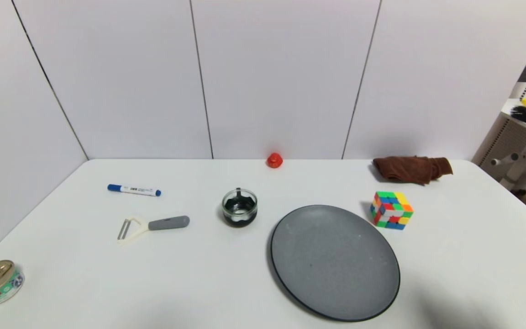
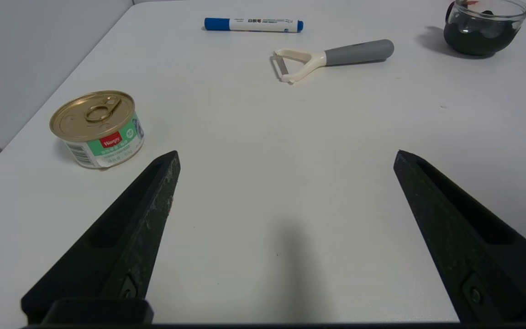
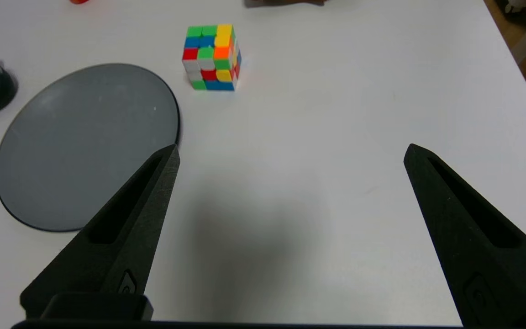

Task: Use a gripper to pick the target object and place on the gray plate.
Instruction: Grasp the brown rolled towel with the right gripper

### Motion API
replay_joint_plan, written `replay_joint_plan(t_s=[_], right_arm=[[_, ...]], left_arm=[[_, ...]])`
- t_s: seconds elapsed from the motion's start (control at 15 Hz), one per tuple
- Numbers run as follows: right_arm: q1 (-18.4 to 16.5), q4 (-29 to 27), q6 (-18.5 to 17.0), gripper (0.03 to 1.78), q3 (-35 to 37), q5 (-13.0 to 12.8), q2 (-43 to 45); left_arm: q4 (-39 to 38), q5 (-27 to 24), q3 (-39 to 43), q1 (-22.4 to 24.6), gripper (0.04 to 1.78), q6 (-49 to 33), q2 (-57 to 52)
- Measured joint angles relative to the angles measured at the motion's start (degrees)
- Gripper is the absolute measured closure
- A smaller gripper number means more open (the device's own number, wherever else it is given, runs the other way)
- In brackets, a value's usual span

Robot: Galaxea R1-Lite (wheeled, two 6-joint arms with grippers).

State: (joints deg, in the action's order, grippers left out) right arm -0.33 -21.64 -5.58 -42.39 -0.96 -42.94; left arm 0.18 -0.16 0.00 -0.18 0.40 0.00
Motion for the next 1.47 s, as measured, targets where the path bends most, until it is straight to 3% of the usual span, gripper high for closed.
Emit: replay_joint_plan(t_s=[0.27,0.53,0.93,1.07,1.2,1.47], right_arm=[[-1.84,-7.00,-0.11,0.11,-18.49,2.67,-18.53],[-2.65,-14.85,-1.58,0.11,-37.18,3.50,-36.64],[-1.16,-17.58,-11.78,0.11,-58.53,2.76,-60.06],[-0.13,-17.63,-14.42,0.11,-64.04,0.15,-66.27],[0.85,-17.42,-15.01,0.11,-67.54,-4.40,-71.23],[2.41,-16.73,-15.17,0.11,-69.19,-17.91,-78.12]], left_arm=[[-0.02,-0.02,0.00,0.00,0.13,-0.02,0.00],[0.00,-0.02,0.00,0.00,0.13,-0.02,0.00],[0.00,0.00,0.00,0.00,0.13,0.00,0.00],[0.00,0.00,0.00,0.00,0.13,0.00,0.00],[0.00,0.00,0.00,0.00,0.13,0.01,0.00],[0.00,0.00,0.00,0.00,0.13,0.00,0.00]])
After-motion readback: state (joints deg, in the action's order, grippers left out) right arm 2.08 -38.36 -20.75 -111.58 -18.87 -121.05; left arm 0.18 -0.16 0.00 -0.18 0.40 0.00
